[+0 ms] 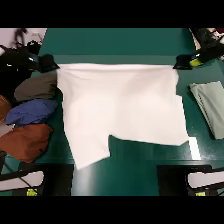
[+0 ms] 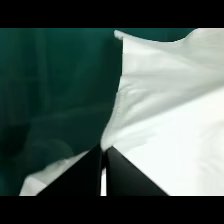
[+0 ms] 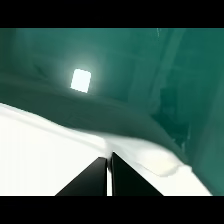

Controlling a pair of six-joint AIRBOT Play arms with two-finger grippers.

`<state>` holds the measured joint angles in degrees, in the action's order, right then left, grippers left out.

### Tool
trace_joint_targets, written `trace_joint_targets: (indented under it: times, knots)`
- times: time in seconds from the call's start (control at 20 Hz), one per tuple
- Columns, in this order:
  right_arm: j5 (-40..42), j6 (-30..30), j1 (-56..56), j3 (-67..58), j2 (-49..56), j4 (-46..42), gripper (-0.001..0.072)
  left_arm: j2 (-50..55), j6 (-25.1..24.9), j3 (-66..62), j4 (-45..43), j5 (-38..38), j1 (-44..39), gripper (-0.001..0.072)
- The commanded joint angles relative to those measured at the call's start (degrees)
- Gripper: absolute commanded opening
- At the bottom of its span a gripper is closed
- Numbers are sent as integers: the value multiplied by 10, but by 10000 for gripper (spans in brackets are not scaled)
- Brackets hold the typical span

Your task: Fold the shirts.

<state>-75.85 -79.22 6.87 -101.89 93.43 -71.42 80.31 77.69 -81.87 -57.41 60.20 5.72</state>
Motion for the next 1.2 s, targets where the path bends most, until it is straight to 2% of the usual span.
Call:
trace_joint_targets:
  times: [0.0, 0.05, 0.1, 0.15, 0.2, 0.3, 0.35, 0.4, 0.5, 0.65, 0.85, 1.15]
  knots:
    - [63, 0, 2, 8, 73, 14, 14, 100, -1, 17, 8, -84, 0, 28]
    - [74, 0, 2, 8, 78, 13, 15, 109, 0, 17, 8, -86, 0, 30]
    - [83, 0, -2, 8, 79, 14, 100, 111, 1, 17, 7, -85, 2, 210]
    - [84, -1, -7, 7, 77, 15, 294, 109, 6, 16, 7, -84, 2, 483]
    - [71, -1, -12, -1, 77, 14, 367, 105, 10, 11, 4, -70, 3, 569]
    - [15, 2, -26, -18, 66, 18, 367, 87, 16, 3, 2, -11, 13, 570]
    - [-7, 16, -37, -13, 52, 30, 366, 73, 15, 4, -4, 25, 19, 537]
    - [-18, 25, -50, 2, 33, 47, 367, 55, 15, 8, -22, 59, 22, 504]
    - [-26, 42, -81, 69, -22, 90, 366, 3, 16, 51, -58, 88, 22, 501]
    - [-24, 66, -122, 189, -113, 135, 367, -95, 20, 179, -69, 89, 22, 502]
    - [-14, 84, -161, 315, -215, 145, 366, -193, 34, 358, -67, 99, 22, 502]
    - [18, 84, -200, 413, -316, 145, 366, -212, 44, 491, -31, 26, 22, 502]
